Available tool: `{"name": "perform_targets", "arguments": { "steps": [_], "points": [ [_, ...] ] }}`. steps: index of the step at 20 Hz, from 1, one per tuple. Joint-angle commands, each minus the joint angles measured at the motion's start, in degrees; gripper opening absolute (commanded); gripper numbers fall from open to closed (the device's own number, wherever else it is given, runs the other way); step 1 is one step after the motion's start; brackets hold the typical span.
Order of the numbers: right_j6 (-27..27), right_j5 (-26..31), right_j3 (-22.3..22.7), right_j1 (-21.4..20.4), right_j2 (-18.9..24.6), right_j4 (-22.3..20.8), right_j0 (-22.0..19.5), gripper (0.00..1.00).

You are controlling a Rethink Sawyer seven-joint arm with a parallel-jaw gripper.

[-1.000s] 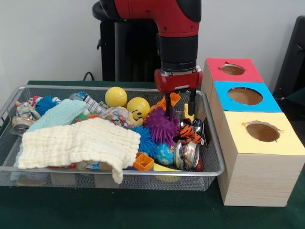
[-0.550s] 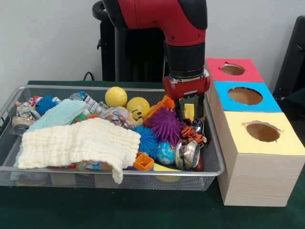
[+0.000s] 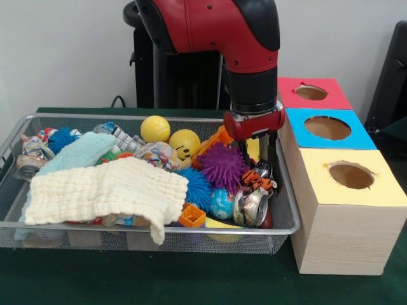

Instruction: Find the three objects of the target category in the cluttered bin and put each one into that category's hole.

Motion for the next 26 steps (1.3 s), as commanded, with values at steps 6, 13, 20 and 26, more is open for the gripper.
{"name": "perform_targets", "arguments": {
  "steps": [6, 13, 20, 26],
  "points": [
    [0.0, 5.0, -7.2, 4.3, 8.9, -6.4, -0.4, 1.00],
    [7.0, -2.4, -4.4, 1.6, 5.9, -6.3, -0.9, 1.00],
    [16.7, -11.4, -1.1, -2.9, 0.0, -0.7, 0.7, 1.00],
    [21.6, -17.6, 1.1, -4.2, -3.6, 4.6, 2.3, 1.00]
  ]
}}
